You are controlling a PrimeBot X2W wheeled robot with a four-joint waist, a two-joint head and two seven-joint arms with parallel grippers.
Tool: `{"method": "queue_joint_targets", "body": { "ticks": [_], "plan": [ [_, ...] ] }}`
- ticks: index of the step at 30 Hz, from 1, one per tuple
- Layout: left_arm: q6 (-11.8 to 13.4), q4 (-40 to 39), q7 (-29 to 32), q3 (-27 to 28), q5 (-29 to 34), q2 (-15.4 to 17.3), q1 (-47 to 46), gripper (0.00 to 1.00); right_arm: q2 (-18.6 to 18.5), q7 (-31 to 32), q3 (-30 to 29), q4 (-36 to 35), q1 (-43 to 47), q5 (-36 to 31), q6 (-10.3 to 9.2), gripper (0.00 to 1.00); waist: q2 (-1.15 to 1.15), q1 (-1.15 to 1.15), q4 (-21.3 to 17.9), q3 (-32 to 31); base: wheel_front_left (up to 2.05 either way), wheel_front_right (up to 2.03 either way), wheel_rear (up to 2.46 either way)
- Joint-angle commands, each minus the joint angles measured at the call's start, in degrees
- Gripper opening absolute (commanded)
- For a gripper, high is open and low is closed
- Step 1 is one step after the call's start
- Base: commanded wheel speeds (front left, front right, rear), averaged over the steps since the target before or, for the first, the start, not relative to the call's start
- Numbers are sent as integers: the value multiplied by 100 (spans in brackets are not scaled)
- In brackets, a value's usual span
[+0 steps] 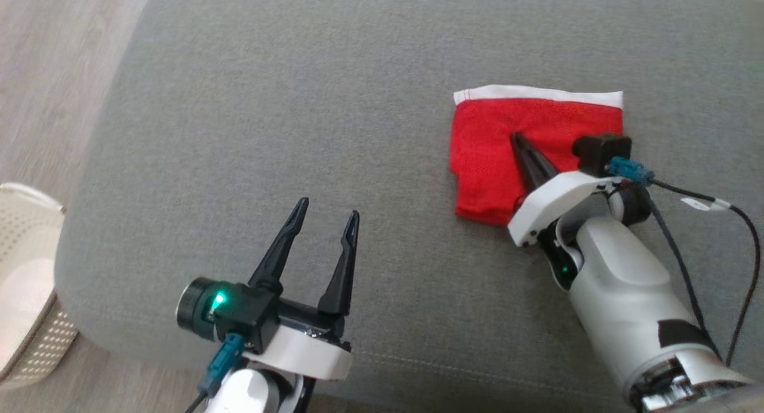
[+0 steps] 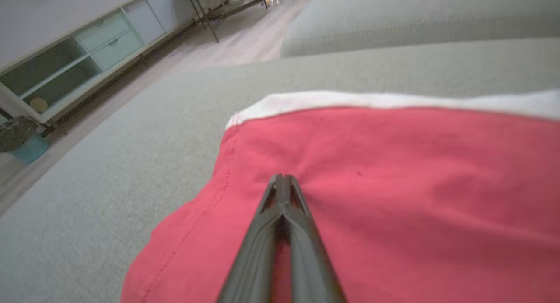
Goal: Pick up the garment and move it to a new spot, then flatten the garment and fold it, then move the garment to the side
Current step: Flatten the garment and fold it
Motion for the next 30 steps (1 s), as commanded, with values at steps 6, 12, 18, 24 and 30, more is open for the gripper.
{"method": "queue_joint_targets", "body": {
  "ticks": [6,12,18,24,30],
  "plan": [
    [137,-231,-29,534,19,-13,-2,100,127,-219,-259,-1244,-139,-313,20,100,0,0,-529,-240,0,0,0],
    [167,-233,-29,1053,-14,-12,124,100,87,-221,-453,-3067,867,-506,20,100,0,0,-927,-559,0,0,0],
    [203,-454,-29,1357,103,-12,346,100,-72,-222,-587,-4457,2087,-516,20,100,0,0,-1164,-888,0,0,0],
    [244,-682,-29,1534,342,-12,734,100,-140,-222,-646,-5264,3109,-625,20,100,0,0,-1334,-1154,0,0,0],
    [171,-865,-29,1650,440,-11,1102,100,-56,-222,-792,-5509,3824,-707,20,100,0,0,-1377,-1312,0,0,0]
  ]
}}
